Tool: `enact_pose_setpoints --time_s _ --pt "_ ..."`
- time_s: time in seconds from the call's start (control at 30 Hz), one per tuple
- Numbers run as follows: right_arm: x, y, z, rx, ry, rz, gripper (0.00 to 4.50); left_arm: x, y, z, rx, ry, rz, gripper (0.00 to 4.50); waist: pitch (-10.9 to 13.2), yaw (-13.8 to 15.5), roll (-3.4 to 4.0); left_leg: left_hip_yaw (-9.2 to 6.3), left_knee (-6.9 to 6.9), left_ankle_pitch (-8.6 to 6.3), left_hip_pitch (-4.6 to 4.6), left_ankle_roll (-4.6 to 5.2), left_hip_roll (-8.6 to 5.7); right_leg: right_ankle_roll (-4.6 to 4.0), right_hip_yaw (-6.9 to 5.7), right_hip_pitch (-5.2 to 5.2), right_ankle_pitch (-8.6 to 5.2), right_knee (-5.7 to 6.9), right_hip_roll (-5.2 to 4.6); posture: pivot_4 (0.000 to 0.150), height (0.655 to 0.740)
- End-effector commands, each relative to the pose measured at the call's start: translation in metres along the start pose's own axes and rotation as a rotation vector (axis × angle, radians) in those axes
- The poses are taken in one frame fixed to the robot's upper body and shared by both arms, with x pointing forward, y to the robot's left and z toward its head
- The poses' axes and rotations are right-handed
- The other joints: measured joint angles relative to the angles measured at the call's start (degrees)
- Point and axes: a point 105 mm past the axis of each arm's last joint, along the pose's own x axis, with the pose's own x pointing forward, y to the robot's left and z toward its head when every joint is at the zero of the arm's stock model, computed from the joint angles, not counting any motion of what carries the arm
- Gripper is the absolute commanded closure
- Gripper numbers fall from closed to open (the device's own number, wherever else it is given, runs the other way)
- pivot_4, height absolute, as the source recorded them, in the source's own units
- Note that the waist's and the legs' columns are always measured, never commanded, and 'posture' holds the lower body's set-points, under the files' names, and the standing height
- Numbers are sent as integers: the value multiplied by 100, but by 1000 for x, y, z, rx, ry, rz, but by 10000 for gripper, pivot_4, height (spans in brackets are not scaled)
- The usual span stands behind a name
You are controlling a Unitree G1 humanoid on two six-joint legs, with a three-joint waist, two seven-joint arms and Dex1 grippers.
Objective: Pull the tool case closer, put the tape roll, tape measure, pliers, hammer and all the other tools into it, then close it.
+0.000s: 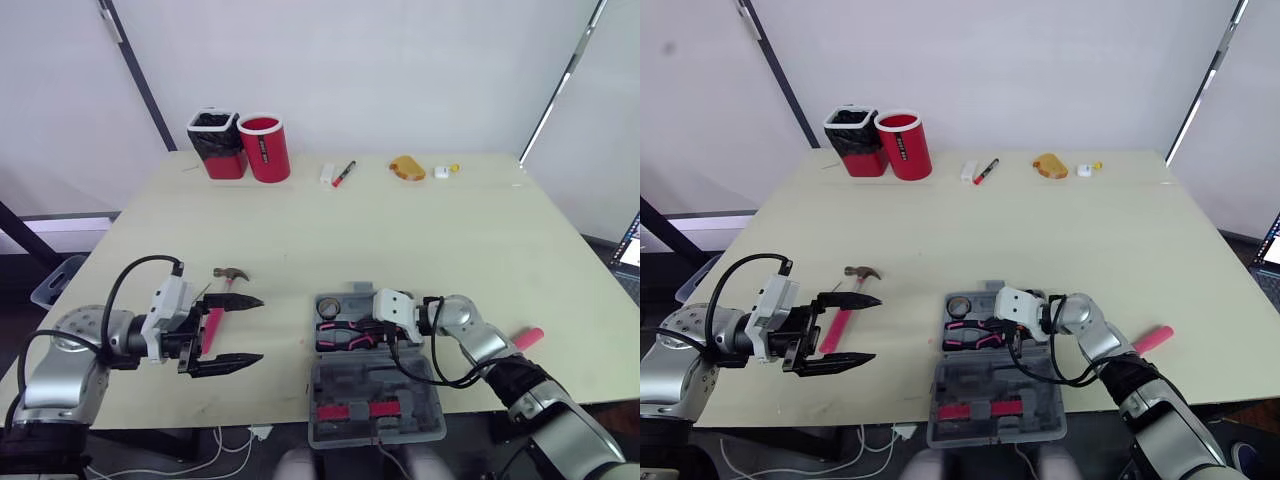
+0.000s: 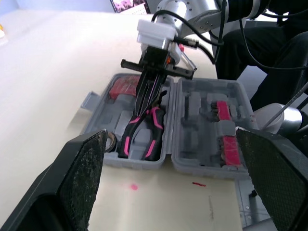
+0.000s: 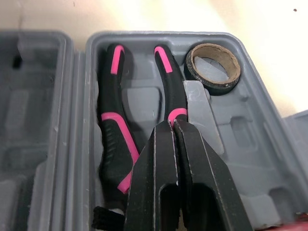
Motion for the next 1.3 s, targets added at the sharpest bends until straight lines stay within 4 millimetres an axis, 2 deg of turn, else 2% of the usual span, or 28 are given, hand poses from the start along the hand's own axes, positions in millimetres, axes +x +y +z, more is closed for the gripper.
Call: enact_pose_setpoints --time_s 0.03,0.13,0.2,0.3,0.4,0.47,0.6,0.7,0.83,0.9,1.07,1.17,1.23,1.3 --pt "-10 37 -87 126 334 66 44353 2 -1 6 41 -11 -7 0 -42 8 4 -6 0 0 1 0 3 0 2 0 0 0 -6 1500 7400" --pt "-9 34 -82 136 305 51 44353 3 -2 4 35 -12 -7 0 -82 -6 24 -4 -4 -1 4 -1 8 1 6 -1 -1 0 -14 1500 7400" --pt "-11 17 -51 134 151 -16 44353 3 -1 3 25 -24 11 0 -82 5 27 -1 -12 0 4 -1 9 -3 12 -7 1 -1 -23 1500 7400" --pt "-19 4 -24 122 36 -64 44353 4 -3 1 14 -34 23 0 -62 24 39 0 -13 -1 -15 -1 6 -4 13 -22 2 -3 -34 1500 7400" --pt "-26 -5 -2 106 -40 -111 44353 5 -5 -1 1 -39 30 0 -44 26 58 6 -13 0 -61 0 -6 -21 13 -57 12 -13 -39 1500 7400" --pt "-33 -9 13 84 -89 -135 44353 5 -5 -2 -5 -43 45 0 -33 25 64 7 -9 1 -136 2 -14 -18 13 -120 15 -9 -35 1500 7400" --pt "-50 -15 36 70 -190 -197 44353 3 -4 -2 -20 -62 88 0 3 19 63 5 -2 1 -218 2 -20 -11 -6 -183 16 -12 -17 1500 7400" --pt "-65 -19 46 79 -265 -257 44353 1 -7 -4 -31 -66 112 0 35 -4 58 5 -4 0 -221 2 -17 2 -12 -184 23 -12 -3 1500 7400" --pt "-90 -22 40 65 -266 -368 44353 -4 -3 -4 -53 -101 208 0 70 6 58 2 -10 0 -220 2 -10 -2 -15 -185 20 -10 7 1500 7400" --pt "-117 -24 33 133 -315 -483 44353 -12 -3 -10 -94 -124 313 0 81 15 50 6 -9 0 -221 2 -11 -2 -14 -185 20 -13 5 1500 7400" --pt "-168 -3 3 258 -317 -621 44353 -32 -5 -25 -149 -116 522 0 91 27 35 6 -10 -1 -222 1 -13 6 -13 -179 16 -21 -12 1500 7400" --pt "-196 11 -15 306 -269 -709 35587 -47 -7 -35 -187 -113 632 0 95 23 28 6 -6 0 -213 1 -14 -11 -14 -173 6 -18 -11 1500 7400" --pt "-214 23 -30 355 -241 -754 24728 -55 -10 -42 -225 -118 681 0 95 7 28 7 -2 0 -203 2 -12 -4 -15 -167 2 -16 -9 1500 7400" --pt "-233 37 -45 404 -213 -809 16074 -65 -16 -53 -257 -99 738 0 95 14 28 6 -1 0 -197 2 -12 6 -14 -164 -4 -13 -8 1500 7400"
